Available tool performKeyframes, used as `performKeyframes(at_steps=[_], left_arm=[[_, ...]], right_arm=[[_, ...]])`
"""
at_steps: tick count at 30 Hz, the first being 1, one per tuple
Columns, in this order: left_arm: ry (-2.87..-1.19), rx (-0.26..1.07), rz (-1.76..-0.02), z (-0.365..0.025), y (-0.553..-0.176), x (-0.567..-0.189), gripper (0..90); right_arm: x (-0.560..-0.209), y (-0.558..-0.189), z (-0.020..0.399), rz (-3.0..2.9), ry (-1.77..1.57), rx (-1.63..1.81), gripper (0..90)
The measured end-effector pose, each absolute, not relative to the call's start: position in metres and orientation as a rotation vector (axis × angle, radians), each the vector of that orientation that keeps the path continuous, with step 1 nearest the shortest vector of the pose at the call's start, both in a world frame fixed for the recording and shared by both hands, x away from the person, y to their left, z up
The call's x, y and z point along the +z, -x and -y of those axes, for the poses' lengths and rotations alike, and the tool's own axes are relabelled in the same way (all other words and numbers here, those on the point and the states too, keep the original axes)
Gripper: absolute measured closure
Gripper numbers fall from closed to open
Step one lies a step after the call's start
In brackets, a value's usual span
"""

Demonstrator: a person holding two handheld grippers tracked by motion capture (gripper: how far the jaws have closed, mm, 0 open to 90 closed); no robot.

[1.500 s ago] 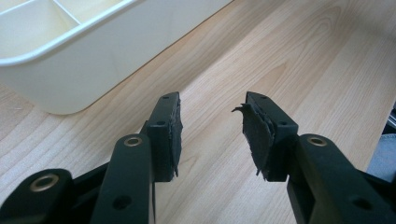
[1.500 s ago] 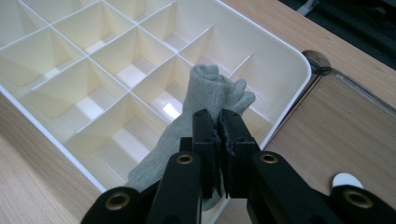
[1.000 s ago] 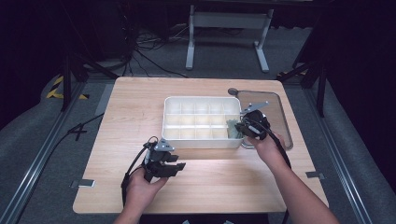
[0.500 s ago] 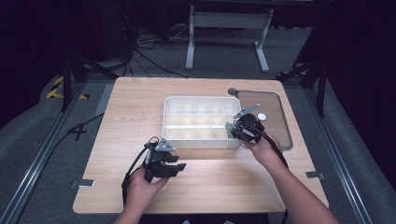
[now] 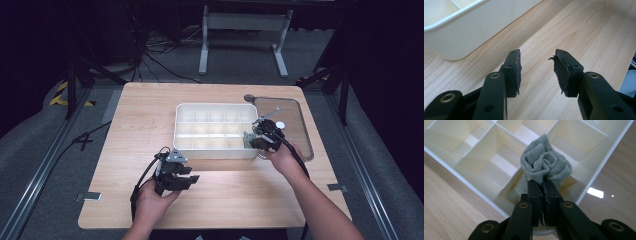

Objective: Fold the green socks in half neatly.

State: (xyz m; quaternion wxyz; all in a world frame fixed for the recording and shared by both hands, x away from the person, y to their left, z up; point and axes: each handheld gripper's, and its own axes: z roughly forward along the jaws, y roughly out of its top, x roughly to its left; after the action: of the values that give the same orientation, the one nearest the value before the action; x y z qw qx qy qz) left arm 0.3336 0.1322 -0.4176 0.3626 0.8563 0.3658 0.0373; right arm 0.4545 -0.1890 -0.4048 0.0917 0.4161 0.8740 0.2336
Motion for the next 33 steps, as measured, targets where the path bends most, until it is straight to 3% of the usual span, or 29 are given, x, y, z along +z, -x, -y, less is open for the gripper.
performKeyframes(at_steps=[9,15,17,21,33], left_arm=[[-2.209,0.091,-0.935,-0.131,-0.333,-0.417,57.1],[-2.213,0.08,-0.94,-0.131,-0.334,-0.419,56.9],[-2.219,0.086,-0.934,-0.131,-0.334,-0.419,56.8],[-2.217,0.087,-0.945,-0.133,-0.333,-0.419,56.7],[-2.226,0.09,-0.943,-0.132,-0.332,-0.42,56.7]], right_arm=[[-0.382,-0.45,0.197,-2.514,-1.241,0.896,45.6],[-0.386,-0.463,0.184,-2.502,-1.249,0.839,37.3],[-0.39,-0.469,0.181,-2.51,-1.284,0.804,39.0],[-0.393,-0.472,0.179,-2.525,-1.271,0.739,71.1],[-0.408,-0.478,0.163,-2.648,-1.242,0.501,77.8]])
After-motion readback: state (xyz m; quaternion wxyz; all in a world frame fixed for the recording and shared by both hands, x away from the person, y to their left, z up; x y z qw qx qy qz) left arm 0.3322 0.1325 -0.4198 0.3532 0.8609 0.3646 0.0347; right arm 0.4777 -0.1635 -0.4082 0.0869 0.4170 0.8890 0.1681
